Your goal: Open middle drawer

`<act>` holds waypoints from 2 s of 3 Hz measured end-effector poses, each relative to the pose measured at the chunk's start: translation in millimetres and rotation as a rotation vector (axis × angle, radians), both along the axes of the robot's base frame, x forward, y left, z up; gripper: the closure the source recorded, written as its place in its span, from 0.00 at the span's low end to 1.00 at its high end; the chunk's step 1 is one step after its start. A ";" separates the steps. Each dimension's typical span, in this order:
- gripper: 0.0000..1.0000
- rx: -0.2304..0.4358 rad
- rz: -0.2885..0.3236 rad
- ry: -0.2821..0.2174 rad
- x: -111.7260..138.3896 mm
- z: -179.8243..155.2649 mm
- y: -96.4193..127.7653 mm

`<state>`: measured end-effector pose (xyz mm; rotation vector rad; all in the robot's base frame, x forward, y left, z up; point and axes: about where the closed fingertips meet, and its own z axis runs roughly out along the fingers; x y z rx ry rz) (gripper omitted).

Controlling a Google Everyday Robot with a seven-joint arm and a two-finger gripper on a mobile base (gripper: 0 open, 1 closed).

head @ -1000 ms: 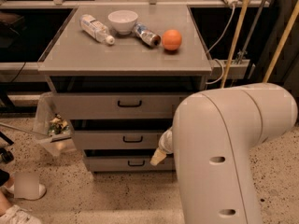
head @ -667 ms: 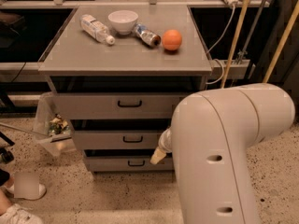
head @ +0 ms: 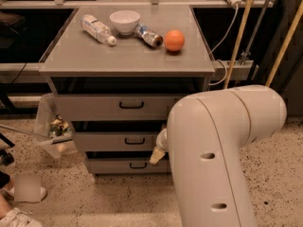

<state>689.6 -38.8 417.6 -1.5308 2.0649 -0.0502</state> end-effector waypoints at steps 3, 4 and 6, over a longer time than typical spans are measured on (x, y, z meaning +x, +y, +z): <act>0.19 0.028 -0.040 0.021 5.0 -30.2 -8.0; 0.42 0.028 -0.040 0.021 5.0 -30.3 -7.9; 0.89 0.028 -0.040 0.021 5.0 -30.1 -7.9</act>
Offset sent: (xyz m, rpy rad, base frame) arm 0.0046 -0.0066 -0.0195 0.0231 0.0125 -0.0317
